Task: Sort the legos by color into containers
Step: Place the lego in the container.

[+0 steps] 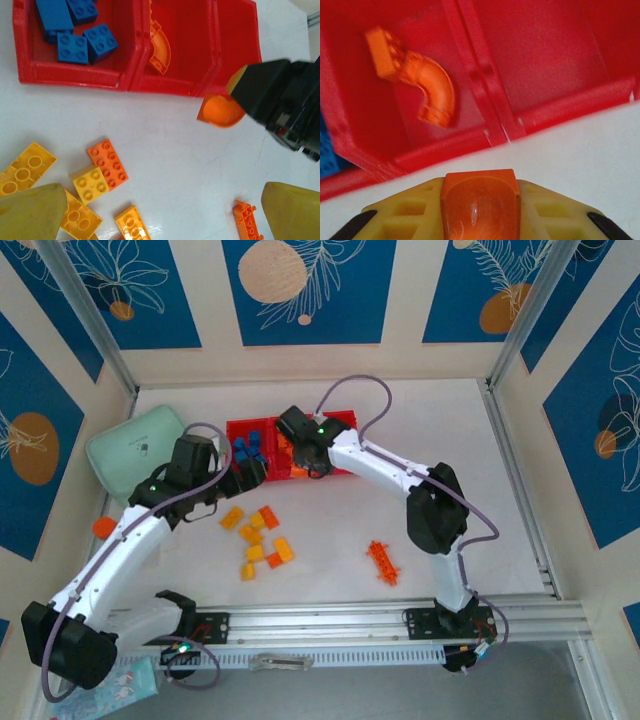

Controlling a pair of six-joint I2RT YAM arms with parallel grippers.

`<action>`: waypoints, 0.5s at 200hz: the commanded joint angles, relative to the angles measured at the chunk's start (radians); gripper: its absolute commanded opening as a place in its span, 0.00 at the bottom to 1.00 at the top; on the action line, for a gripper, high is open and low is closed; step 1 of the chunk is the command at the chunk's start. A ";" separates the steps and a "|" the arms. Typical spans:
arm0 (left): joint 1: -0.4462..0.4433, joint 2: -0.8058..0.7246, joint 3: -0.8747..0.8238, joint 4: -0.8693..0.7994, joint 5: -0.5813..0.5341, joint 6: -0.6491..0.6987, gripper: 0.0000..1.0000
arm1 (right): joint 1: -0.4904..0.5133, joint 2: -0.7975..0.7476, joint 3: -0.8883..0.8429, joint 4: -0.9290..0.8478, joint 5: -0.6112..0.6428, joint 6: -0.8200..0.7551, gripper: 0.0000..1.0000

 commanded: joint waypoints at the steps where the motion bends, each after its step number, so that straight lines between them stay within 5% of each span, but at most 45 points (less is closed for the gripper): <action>1: 0.033 0.015 0.036 -0.043 0.011 0.042 0.99 | -0.035 0.114 0.122 -0.078 0.067 -0.090 0.31; 43: 0.058 0.020 0.049 -0.044 0.024 0.052 0.99 | -0.076 0.316 0.413 -0.120 0.097 -0.204 0.33; 76: 0.062 0.036 0.070 -0.057 0.026 0.061 0.99 | -0.091 0.430 0.628 -0.162 0.076 -0.282 0.56; 100: 0.062 0.038 0.069 -0.042 0.027 0.058 0.99 | -0.081 0.380 0.602 -0.152 0.075 -0.322 0.67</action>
